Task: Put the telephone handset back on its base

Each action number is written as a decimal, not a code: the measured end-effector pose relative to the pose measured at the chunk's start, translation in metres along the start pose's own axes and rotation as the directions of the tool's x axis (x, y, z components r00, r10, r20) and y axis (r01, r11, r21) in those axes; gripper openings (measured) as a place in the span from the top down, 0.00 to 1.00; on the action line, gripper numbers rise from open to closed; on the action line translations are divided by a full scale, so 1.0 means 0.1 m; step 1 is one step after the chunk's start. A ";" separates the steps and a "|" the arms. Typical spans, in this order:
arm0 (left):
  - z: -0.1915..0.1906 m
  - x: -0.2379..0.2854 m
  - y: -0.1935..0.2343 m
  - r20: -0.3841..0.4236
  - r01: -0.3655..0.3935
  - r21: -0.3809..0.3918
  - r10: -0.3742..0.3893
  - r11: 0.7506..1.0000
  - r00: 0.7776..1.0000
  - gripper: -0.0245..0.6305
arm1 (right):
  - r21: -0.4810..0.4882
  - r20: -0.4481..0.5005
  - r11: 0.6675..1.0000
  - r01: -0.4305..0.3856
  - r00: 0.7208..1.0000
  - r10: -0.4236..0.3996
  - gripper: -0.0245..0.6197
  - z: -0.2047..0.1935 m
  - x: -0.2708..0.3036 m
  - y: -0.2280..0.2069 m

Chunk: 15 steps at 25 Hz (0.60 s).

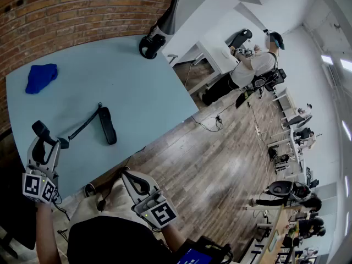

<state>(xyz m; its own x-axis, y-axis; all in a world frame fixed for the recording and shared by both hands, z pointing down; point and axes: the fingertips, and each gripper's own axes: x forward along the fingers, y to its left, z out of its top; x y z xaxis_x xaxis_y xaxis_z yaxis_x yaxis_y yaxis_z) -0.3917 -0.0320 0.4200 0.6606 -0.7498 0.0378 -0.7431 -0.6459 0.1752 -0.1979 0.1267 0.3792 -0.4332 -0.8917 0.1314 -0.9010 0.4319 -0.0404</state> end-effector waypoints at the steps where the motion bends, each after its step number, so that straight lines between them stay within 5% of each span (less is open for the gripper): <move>1: 0.00 0.01 -0.01 0.001 0.007 0.006 -0.007 1.000 1.000 0.55 | 0.029 0.012 1.000 -0.002 1.000 0.001 0.93 -0.01 0.03 -0.02; 15: -0.09 -0.06 -0.30 -0.037 0.048 0.065 -0.046 0.997 0.998 0.55 | 0.049 0.082 0.999 -0.012 0.997 0.008 0.93 -0.01 0.07 -0.12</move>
<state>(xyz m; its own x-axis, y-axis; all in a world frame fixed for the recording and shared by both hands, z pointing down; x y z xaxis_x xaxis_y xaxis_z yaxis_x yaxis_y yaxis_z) -0.3721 -0.0069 0.4232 0.6976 -0.7134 0.0664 -0.7157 -0.6893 0.1123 -0.1903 0.1157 0.3817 -0.4404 -0.8965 0.0495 -0.8958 0.4350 -0.0908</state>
